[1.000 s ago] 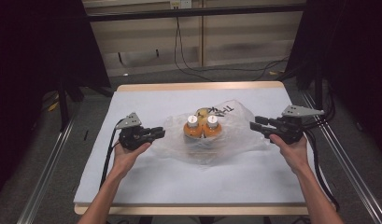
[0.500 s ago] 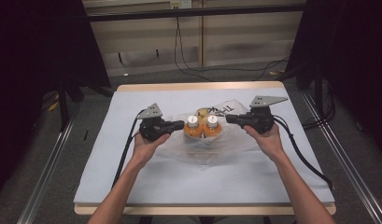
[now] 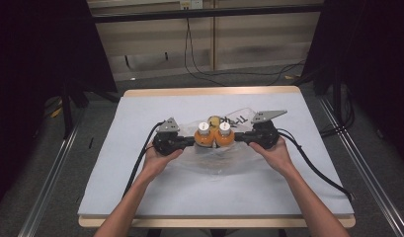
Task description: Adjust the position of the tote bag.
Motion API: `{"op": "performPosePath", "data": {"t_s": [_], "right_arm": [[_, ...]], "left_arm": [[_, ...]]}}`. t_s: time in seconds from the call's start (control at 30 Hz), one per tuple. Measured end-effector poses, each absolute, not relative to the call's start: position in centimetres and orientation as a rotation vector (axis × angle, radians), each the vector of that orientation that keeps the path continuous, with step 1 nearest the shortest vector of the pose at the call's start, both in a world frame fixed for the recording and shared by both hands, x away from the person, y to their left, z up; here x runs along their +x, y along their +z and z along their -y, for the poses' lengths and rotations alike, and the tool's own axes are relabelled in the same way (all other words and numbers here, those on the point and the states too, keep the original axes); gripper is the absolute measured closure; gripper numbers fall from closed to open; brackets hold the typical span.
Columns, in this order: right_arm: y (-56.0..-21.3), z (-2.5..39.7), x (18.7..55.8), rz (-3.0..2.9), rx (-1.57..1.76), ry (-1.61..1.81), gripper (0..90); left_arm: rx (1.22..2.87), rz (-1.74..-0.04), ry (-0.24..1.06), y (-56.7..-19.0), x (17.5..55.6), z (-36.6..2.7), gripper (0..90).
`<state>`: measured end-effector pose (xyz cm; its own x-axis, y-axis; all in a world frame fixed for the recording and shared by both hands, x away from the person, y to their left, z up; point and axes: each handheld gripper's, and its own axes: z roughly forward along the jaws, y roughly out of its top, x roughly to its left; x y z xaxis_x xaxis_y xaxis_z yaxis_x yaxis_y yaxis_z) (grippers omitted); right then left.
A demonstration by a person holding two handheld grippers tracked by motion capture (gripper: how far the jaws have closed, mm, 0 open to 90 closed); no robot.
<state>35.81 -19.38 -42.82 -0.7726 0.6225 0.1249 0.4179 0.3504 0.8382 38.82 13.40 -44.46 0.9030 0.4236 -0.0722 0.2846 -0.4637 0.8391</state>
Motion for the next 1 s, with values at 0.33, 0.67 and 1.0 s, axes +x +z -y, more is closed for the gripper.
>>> {"op": "performPosePath", "data": {"t_s": [0.33,0.67,1.0], "right_arm": [[-46.2,19.3,36.8,-2.476,0.978,1.221,89.9],[-48.2,19.2,37.2,-2.518,1.012,1.101,88.7],[-47.9,19.3,35.8,-2.564,0.989,1.019,90.0]], "left_arm": [[2.202,-0.503,0.190,-46.4,39.2,-12.7,84.9],[2.343,-0.508,0.261,-47.9,39.2,-12.0,90.0],[2.432,-0.507,0.308,-47.3,38.5,-13.5,90.0]]}}
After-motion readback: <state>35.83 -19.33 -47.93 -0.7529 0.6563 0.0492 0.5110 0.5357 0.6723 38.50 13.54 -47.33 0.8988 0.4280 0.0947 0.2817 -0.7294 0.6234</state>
